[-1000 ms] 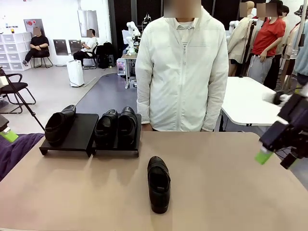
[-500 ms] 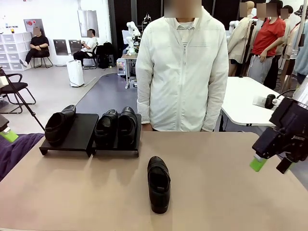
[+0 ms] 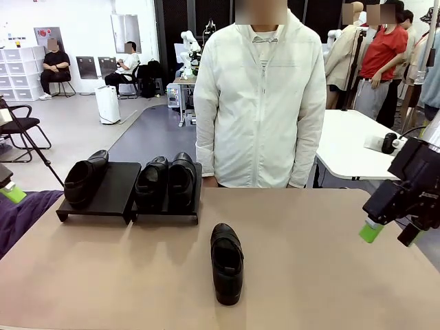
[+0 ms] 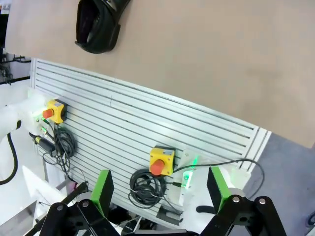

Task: Organize the shoes by placing them on the stand.
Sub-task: Place the Shoe from the middle of the table onto the Shoes Stand.

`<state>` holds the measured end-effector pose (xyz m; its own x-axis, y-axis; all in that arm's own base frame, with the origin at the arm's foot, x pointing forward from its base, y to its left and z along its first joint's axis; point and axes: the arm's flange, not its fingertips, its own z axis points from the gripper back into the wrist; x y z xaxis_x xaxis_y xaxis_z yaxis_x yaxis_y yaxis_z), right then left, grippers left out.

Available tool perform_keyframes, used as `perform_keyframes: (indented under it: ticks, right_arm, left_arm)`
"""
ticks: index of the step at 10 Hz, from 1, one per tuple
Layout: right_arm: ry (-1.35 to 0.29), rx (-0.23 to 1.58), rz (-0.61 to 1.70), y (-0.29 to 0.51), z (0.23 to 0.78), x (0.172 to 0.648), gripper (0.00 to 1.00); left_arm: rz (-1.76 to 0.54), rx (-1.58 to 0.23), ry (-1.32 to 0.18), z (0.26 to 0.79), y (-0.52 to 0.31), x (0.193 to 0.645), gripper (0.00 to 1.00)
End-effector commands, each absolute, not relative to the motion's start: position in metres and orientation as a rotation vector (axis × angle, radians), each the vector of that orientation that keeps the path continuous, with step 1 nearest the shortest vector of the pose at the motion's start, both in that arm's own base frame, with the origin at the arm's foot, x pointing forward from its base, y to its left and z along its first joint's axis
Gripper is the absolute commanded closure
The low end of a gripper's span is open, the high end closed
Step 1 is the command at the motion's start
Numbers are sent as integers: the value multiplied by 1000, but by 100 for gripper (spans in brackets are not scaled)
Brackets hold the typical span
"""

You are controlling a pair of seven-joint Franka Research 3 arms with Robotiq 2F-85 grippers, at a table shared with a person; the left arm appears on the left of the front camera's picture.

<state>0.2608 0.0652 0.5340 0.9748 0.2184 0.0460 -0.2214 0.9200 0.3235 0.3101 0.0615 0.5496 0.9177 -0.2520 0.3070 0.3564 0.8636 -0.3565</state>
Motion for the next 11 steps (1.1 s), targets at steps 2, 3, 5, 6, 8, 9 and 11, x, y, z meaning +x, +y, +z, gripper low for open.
perform_keyframes:
  ticks: [2,3,5,6,8,9,11]
  right_arm:
    - [2,332,232,62,539,263,0]
    - [2,332,232,62,539,263,0]
    - [2,332,232,62,539,263,0]
    - [2,332,232,62,539,263,0]
    - [2,332,232,62,539,263,0]
    - [2,332,232,62,539,263,0]
    - [2,332,232,62,539,263,0]
  left_arm:
    - [-305,-403,-218,561,17,320,0]
    - [-331,-413,-158,557,-26,331,0]
    - [-270,-257,-19,524,-184,354,0]
    - [-117,-258,-9,508,-253,354,0]
    - [-125,-190,-96,475,-337,337,0]
    - [-128,-181,-125,466,-352,334,0]
    - [-150,-240,-81,462,-361,311,0]
